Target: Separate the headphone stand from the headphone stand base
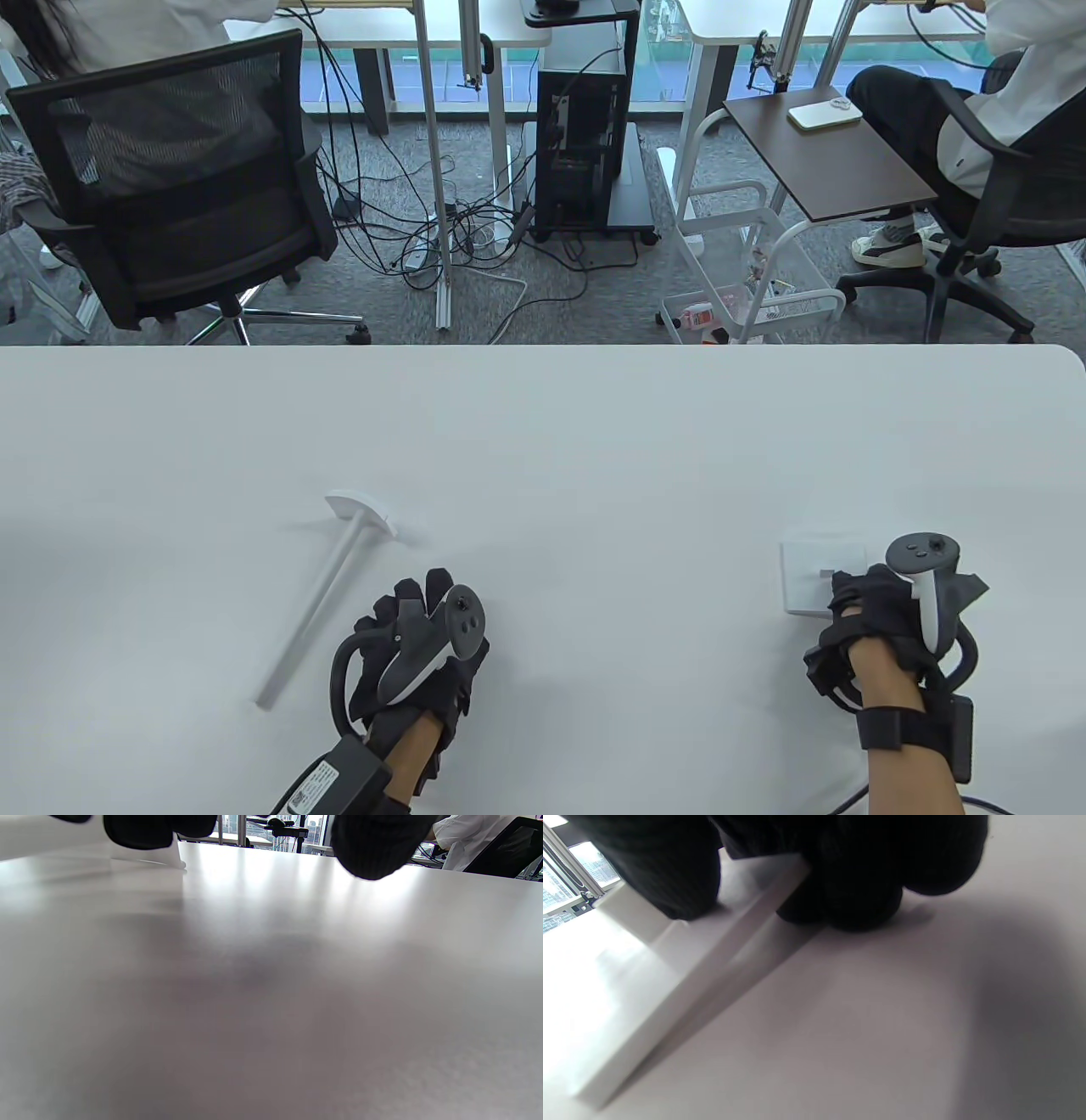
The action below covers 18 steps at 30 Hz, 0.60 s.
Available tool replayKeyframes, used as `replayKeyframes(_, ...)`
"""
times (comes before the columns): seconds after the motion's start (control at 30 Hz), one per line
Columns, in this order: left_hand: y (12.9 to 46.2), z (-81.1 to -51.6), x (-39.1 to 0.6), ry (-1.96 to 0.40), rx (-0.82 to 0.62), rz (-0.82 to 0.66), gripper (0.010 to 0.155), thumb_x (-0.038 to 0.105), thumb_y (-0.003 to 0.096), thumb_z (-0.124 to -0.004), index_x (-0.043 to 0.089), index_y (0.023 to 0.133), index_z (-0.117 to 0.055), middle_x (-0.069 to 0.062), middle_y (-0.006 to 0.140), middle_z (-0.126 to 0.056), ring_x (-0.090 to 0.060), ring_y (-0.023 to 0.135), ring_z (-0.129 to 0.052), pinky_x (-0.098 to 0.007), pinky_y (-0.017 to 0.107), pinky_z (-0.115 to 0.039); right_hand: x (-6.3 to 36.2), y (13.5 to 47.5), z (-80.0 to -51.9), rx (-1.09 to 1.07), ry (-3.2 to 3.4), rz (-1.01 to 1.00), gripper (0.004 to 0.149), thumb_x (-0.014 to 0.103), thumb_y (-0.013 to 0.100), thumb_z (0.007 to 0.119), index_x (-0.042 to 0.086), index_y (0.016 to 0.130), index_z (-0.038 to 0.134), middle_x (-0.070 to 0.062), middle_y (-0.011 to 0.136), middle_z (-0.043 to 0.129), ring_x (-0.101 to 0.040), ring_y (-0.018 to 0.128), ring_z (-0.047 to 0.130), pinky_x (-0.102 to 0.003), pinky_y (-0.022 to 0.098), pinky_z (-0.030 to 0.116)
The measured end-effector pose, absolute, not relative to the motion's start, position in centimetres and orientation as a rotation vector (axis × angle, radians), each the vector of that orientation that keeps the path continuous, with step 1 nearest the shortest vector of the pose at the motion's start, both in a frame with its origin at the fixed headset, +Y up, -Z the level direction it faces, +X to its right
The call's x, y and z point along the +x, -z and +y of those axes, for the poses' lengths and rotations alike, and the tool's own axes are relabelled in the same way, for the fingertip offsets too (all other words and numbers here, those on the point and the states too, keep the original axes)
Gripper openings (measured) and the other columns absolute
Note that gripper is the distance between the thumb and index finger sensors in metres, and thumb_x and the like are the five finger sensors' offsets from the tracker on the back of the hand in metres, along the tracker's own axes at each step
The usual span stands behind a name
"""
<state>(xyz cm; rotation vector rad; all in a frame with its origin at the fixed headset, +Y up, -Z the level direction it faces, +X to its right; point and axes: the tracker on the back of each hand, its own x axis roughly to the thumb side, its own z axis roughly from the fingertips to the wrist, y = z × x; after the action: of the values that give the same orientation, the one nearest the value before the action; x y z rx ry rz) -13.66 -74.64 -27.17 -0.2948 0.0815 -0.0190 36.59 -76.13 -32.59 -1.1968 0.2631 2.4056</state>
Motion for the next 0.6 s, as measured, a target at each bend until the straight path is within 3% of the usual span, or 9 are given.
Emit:
replayKeyframes(0.07,27.1,-74.6,-13.6,0.02,-0.296,0.082,0.089,0.066,0.0388,-0.067,0.023,0.107,-0.03,-0.018,0.111,-0.039,-0.049,0.101,-0.059,-0.065,0.07,-0.054,36.5,32.6,-76.7,-1.253,-2.459,0.301,0.06,0.042,0.039,0.09,0.027,0.091,0.065,-0.015,0.085,0.071,-0.026,0.062,0.08,-0.052,0.054,0.065)
replayKeyframes(0.1,27.1,-74.6,-13.6,0.015,-0.296,0.082,0.089,0.066,0.039,-0.067,0.023,0.107,-0.03,-0.018,0.111,-0.04,-0.049,0.101,-0.059,-0.065,0.07,-0.054,36.5,32.5,-76.6,-1.261,-2.489,0.317,0.059,0.047,0.038,0.086,0.03,0.09,0.063,-0.012,0.086,0.068,-0.022,0.063,0.077,-0.05,0.055,0.066)
replayKeyframes(0.37,27.1,-74.7,-13.4,0.003,-0.303,0.065,0.088,0.067,0.0389,-0.066,0.023,0.107,-0.031,-0.017,0.111,-0.04,-0.048,0.101,-0.06,-0.065,0.07,-0.055,36.4,32.6,-76.7,-1.24,-2.473,0.309,0.061,0.044,0.039,0.086,0.027,0.091,0.061,-0.014,0.086,0.068,-0.025,0.062,0.078,-0.052,0.054,0.065)
replayKeyframes(0.43,27.1,-74.5,-13.3,0.001,-0.29,0.058,0.088,0.067,0.0389,-0.066,0.023,0.107,-0.032,-0.017,0.111,-0.041,-0.048,0.101,-0.06,-0.064,0.07,-0.056,36.2,32.5,-75.7,-1.252,-2.492,0.33,0.063,0.043,0.04,0.087,0.027,0.093,0.057,-0.014,0.088,0.066,-0.027,0.065,0.077,-0.052,0.055,0.065)
replayKeyframes(0.6,27.0,-74.2,-13.3,-0.014,-0.274,0.042,0.086,0.067,0.0385,-0.067,0.023,0.106,-0.038,-0.016,0.11,-0.044,-0.047,0.101,-0.063,-0.064,0.07,-0.058,34.0,32.0,-71.8,-1.108,-2.543,0.156,0.059,0.043,0.04,0.086,0.027,0.091,0.062,-0.015,0.086,0.07,-0.029,0.062,0.08,-0.054,0.052,0.066)
